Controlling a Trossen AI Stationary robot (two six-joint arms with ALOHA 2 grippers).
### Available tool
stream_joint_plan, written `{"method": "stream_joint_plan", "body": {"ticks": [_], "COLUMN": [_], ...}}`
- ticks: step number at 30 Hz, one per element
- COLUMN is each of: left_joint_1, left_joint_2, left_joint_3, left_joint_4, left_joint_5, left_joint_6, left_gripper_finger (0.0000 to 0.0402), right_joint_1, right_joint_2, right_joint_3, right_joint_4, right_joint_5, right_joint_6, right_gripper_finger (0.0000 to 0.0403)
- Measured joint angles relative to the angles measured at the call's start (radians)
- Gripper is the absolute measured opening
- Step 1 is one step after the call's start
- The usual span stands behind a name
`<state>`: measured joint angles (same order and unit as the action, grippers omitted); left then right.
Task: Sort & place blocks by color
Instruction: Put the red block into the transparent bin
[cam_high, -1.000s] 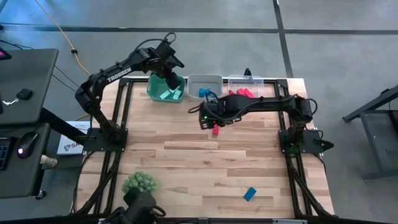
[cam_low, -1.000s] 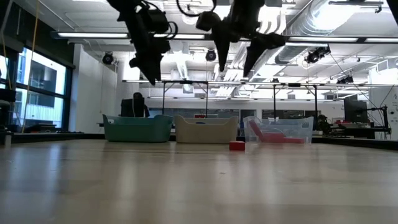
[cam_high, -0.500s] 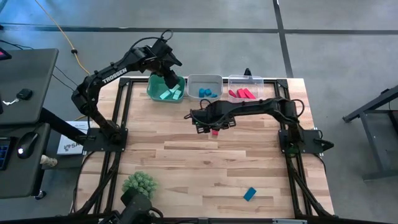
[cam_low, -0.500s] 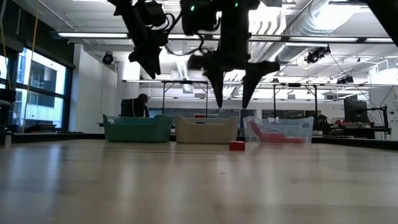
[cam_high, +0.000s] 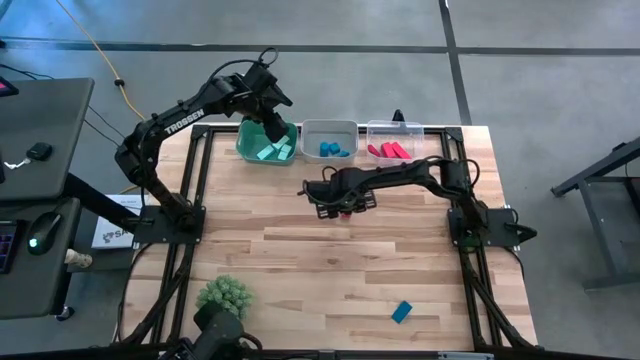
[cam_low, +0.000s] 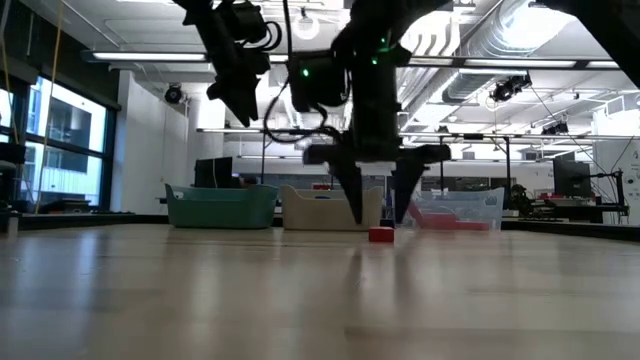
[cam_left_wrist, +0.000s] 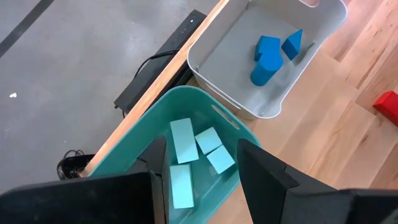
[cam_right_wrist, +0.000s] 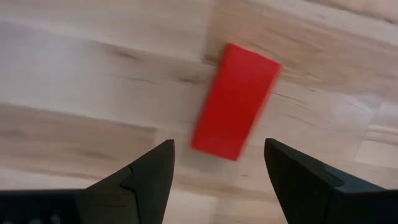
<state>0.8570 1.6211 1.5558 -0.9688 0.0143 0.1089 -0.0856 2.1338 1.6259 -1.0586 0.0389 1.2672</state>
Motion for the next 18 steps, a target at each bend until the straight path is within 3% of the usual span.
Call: {"method": "stream_joint_plan", "body": {"ticks": [9, 18], "left_joint_1": [0.0, 0.0], "left_joint_2": [0.0, 0.0], "left_joint_3": [0.0, 0.0], "left_joint_4": [0.0, 0.001], "left_joint_5": [0.0, 0.0], "left_joint_6": [0.0, 0.0], "left_gripper_finger": [0.0113, 0.0113], "right_joint_1": [-0.013, -0.03], "right_joint_2": [-0.002, -0.009], "right_joint_3": [-0.088, -0.131], "right_joint_4": [0.142, 0.17], "right_joint_5": [-0.028, -0.03], "right_joint_6": [0.016, 0.016], "right_gripper_finger": [0.0238, 0.0235]}}
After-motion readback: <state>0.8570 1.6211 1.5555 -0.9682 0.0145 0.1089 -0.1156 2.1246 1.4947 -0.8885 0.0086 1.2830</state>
